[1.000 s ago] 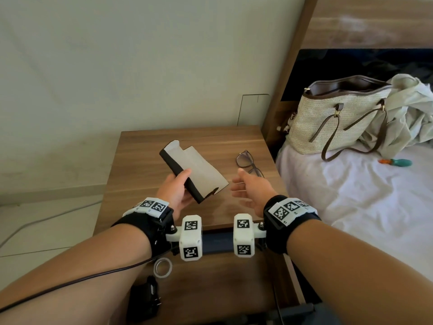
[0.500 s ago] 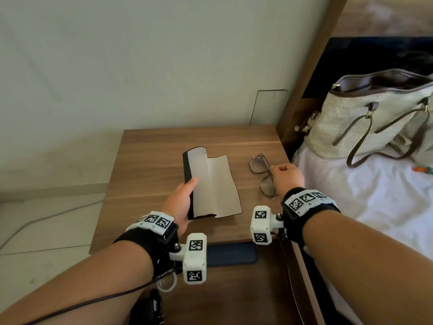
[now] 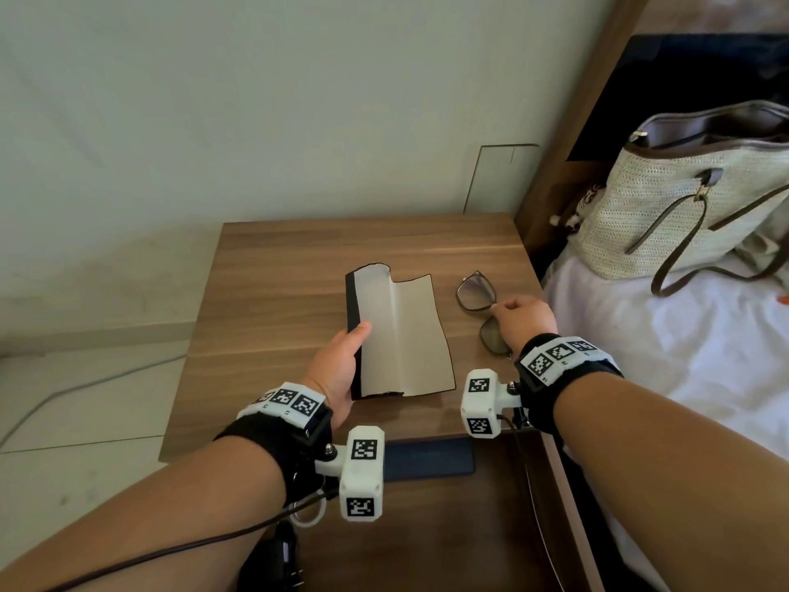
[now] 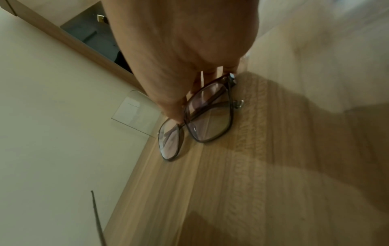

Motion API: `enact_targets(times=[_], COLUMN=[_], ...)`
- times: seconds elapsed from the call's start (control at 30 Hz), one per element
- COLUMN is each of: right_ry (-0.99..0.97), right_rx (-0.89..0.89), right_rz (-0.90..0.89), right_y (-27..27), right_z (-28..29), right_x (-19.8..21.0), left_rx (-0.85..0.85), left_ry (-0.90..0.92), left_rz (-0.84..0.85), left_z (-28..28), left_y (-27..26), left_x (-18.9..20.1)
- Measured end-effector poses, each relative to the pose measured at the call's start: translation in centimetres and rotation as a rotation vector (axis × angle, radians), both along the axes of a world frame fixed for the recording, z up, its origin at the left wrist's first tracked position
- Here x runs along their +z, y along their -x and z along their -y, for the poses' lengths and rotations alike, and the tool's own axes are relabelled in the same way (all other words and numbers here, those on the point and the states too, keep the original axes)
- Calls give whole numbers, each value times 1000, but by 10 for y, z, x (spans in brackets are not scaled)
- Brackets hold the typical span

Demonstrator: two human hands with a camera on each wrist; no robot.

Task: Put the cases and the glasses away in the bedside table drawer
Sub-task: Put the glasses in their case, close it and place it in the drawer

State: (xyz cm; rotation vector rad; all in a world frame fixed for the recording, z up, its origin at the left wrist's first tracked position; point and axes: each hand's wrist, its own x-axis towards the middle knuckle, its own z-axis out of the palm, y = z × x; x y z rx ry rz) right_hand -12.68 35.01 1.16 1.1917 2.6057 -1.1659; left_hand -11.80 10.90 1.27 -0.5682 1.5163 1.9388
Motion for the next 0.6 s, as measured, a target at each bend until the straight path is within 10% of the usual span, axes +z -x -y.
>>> enact_targets(times=[0.6], right_ry=[321], right_rx=[81], right_rz=[-399], right_y=[-41], right_z=[53], right_x=[76], left_rx=[99], left_ry=[-56], left_rz=[-41], left_z=[-4], left_y=[-45], left_x=[35])
